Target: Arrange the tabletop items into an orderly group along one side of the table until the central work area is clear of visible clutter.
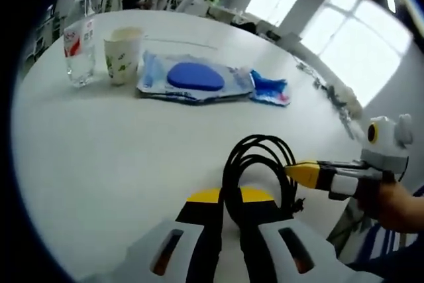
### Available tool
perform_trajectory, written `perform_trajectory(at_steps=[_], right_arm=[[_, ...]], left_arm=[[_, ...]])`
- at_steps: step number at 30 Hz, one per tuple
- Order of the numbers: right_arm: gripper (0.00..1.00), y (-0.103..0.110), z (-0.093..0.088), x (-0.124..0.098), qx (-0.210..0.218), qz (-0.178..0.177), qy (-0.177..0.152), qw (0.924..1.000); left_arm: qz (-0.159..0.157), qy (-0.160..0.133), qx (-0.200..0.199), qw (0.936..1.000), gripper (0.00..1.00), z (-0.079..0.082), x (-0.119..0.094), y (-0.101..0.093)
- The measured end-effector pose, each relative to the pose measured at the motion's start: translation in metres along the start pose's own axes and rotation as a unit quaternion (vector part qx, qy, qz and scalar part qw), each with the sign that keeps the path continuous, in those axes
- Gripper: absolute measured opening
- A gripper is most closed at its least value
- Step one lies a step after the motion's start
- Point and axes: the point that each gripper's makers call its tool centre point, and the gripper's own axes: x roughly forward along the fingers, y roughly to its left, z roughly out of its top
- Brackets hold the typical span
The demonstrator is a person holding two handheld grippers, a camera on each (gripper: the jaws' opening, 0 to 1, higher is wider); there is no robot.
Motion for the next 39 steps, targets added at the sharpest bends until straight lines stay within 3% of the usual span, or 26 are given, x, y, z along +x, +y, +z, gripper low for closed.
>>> perform_trajectory(at_steps=[28, 34, 39], right_arm=[[0.00, -0.071, 0.059, -0.012, -0.056, -0.034, -0.011, 0.9978], [0.00, -0.081, 0.067, -0.008, -0.081, -0.032, -0.001, 0.9962], [0.00, -0.093, 0.069, -0.001, -0.097, -0.032, 0.008, 0.9947]], left_arm=[[-0.048, -0.001, 0.009, 0.9988, 0.07, 0.043, 0.046, -0.061], [-0.051, 0.006, 0.019, 0.9985, 0.07, 0.044, 0.054, -0.068], [-0.053, 0.005, 0.002, 0.9986, 0.08, 0.045, 0.063, -0.072]])
